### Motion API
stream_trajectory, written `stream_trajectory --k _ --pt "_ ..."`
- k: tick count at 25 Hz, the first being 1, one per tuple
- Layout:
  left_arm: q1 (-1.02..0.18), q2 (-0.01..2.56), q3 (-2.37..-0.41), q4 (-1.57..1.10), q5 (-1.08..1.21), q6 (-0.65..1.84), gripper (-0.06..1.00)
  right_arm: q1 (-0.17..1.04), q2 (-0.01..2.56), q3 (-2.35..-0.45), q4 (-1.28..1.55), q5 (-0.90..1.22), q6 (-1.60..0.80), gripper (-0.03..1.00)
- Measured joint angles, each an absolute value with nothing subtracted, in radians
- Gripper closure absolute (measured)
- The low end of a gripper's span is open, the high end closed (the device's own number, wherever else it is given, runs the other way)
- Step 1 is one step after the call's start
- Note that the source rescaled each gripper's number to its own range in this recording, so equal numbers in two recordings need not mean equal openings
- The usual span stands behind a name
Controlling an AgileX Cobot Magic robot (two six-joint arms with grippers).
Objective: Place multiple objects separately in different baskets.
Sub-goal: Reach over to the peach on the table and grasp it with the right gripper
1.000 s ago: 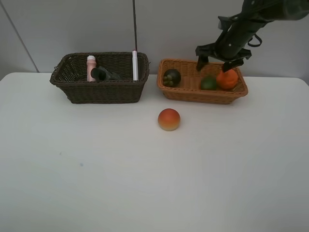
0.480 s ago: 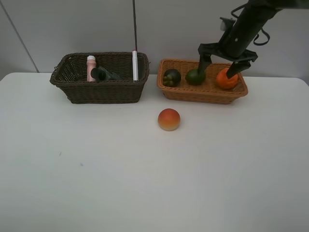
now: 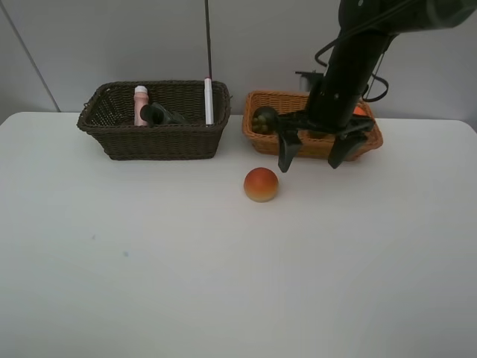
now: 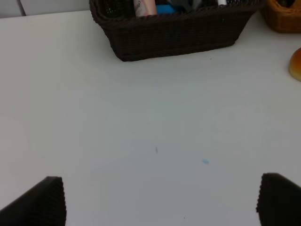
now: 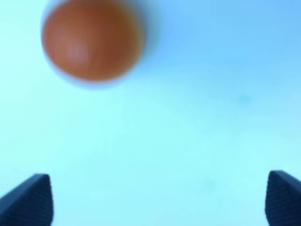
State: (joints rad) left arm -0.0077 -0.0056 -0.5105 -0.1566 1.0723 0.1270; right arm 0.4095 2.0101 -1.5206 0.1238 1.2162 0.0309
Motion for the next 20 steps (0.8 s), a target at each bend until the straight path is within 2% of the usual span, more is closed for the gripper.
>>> stream_trajectory --k 4,10,20 --pt "-0.008 -0.006 -0.511 -0.157 1.072 0.127 -0.06 0.488 2.010 -1.417 0.126 1.162 0.031 -0.03" --pt "-0.008 -0.006 -0.511 -0.157 1.072 0.127 -0.06 0.605 2.011 -1.408 0.142 0.941 0.028 -0.03" --pt "-0.008 -0.006 -0.511 -0.157 1.072 0.127 -0.06 0.609 2.086 -1.408 0.063 0.727 -0.037 -0.03"
